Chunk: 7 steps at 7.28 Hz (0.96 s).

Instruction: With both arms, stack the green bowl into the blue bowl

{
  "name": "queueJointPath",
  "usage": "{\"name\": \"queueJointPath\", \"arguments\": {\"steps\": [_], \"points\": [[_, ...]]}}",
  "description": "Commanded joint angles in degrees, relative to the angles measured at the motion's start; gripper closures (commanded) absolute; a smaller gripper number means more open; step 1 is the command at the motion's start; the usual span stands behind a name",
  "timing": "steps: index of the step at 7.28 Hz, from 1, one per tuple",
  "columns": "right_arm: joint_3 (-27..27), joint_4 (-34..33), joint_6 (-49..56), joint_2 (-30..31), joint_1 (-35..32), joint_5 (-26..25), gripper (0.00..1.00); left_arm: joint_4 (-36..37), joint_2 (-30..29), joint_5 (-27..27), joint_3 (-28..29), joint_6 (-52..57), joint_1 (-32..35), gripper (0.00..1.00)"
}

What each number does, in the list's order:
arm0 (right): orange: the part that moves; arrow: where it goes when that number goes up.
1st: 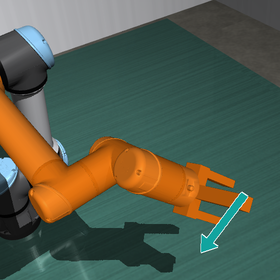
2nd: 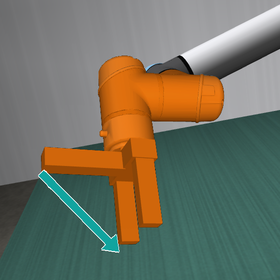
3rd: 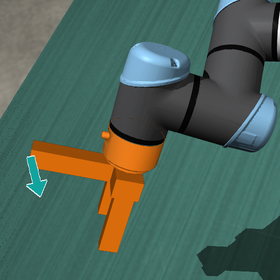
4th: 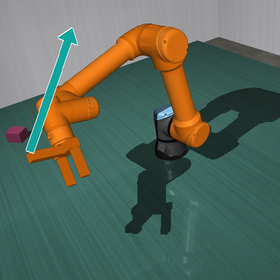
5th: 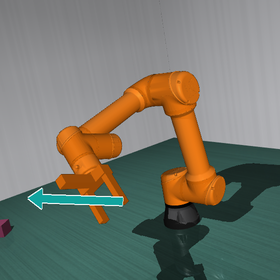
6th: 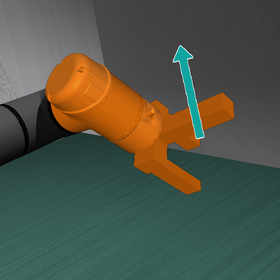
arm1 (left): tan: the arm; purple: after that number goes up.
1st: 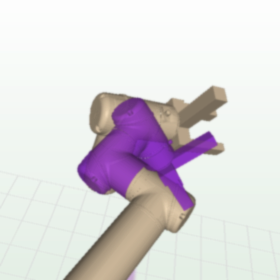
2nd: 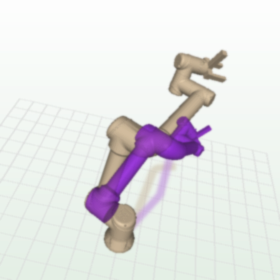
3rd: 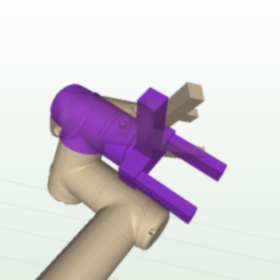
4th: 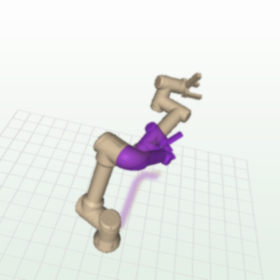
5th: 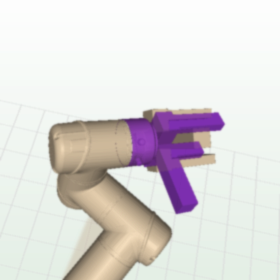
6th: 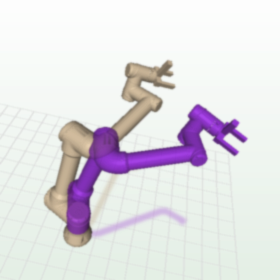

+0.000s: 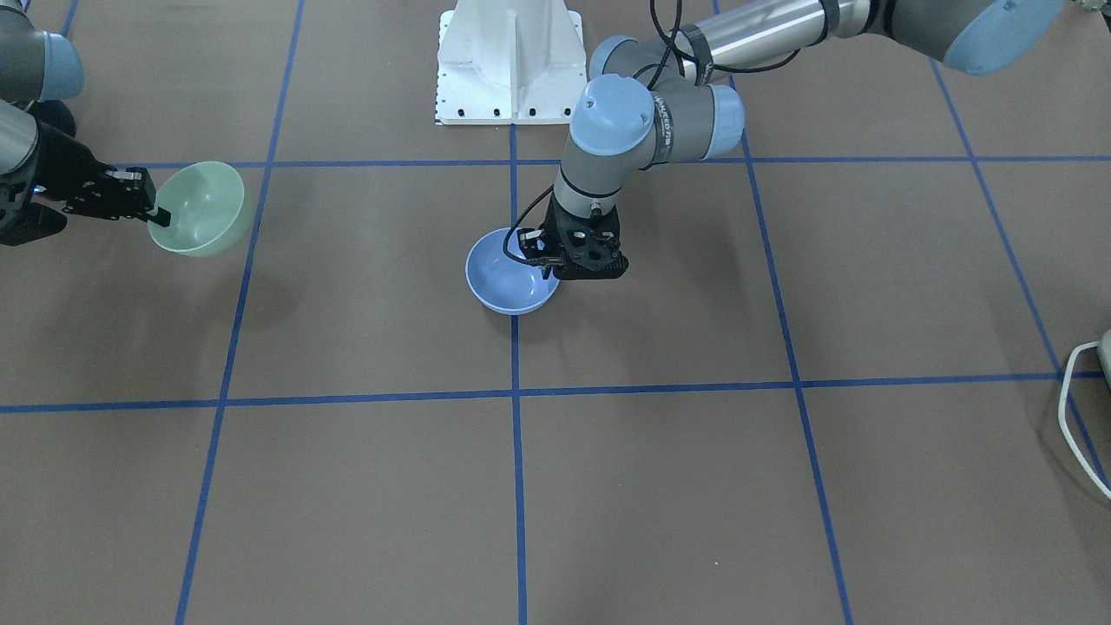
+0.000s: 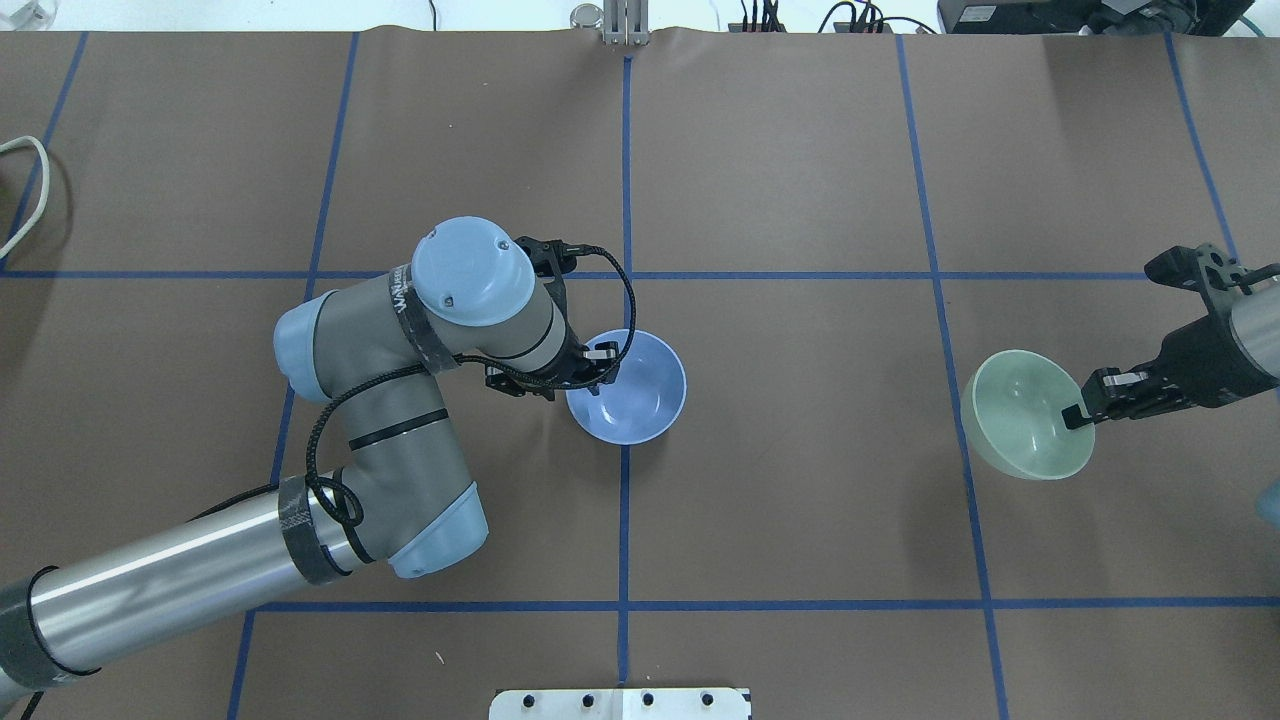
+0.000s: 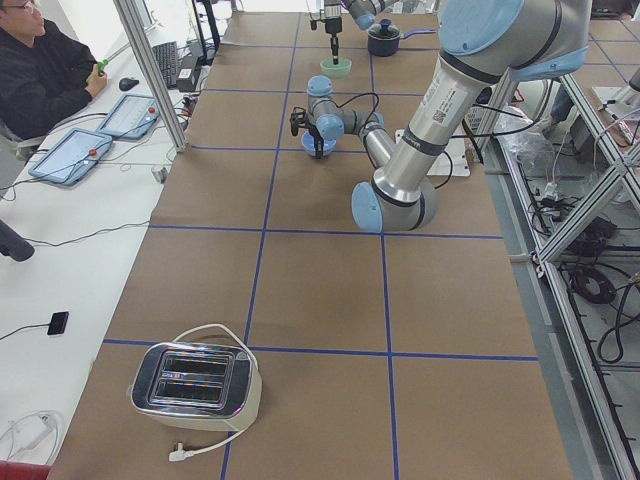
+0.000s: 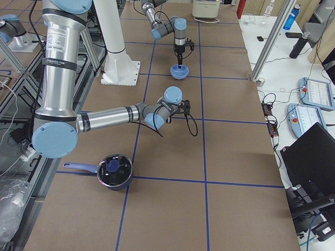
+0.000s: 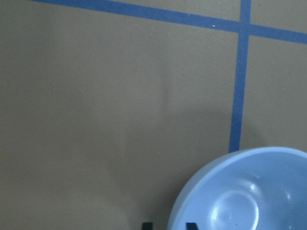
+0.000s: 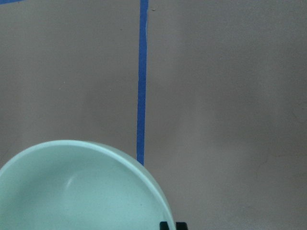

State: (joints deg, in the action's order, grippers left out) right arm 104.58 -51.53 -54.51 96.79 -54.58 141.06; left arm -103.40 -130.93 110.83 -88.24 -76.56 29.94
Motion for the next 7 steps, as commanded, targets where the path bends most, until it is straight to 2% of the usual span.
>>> {"name": "queueJointPath", "arguments": {"steps": [1,3,4,5,7], "points": [[0.27,-5.48,-2.33,-6.31,-0.53,-0.26,1.0,0.74,3.1,4.88,-5.06,5.93,4.83,0.03],[0.01,-9.53,-12.86,-16.84,2.09,-2.01,1.0,1.35,13.81,15.77,-13.94,17.07,17.45,0.03],[-0.17,-10.6,-17.86,-21.59,4.63,-6.46,1.0,3.8,17.33,21.21,-16.06,24.88,24.48,0.03],[-0.43,-10.78,-22.35,-25.03,8.92,-10.94,1.0,4.86,20.85,23.7,-17.74,32.01,30.38,0.03],[-0.61,-15.59,-23.36,-30.4,13.69,-17.55,1.0,4.88,31.29,25.22,-20.46,47.56,37.01,0.03]]}}
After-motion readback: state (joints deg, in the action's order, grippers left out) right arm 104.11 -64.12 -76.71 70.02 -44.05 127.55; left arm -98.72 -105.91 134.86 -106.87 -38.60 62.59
